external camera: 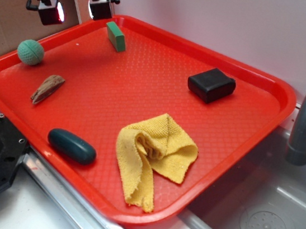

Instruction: Grab the green block.

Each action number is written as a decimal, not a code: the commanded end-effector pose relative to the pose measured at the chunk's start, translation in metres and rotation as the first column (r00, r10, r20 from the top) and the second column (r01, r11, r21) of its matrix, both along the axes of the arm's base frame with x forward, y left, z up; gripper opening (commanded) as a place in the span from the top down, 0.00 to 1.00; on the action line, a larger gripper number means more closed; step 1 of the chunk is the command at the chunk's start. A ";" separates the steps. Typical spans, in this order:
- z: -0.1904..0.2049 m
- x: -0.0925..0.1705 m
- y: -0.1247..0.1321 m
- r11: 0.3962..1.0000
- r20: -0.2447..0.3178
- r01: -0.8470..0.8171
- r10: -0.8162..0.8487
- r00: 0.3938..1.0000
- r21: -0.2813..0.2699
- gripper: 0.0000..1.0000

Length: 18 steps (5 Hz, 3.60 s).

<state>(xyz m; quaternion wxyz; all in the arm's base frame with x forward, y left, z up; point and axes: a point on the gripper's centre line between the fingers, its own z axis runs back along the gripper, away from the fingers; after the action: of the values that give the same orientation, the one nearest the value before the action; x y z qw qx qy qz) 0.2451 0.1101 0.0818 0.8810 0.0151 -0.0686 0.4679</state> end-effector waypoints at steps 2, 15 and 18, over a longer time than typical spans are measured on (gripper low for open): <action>0.015 -0.001 0.007 1.000 0.053 0.002 -0.003 0.999 0.026 0.00; -0.069 0.043 0.042 0.991 -0.074 -0.102 0.109 0.991 0.090 1.00; -0.062 0.040 0.034 0.992 -0.053 -0.081 0.086 0.995 0.094 1.00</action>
<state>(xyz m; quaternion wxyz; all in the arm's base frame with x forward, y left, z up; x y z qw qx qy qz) 0.2966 0.1427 0.0120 0.8581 0.0717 -0.0592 0.5051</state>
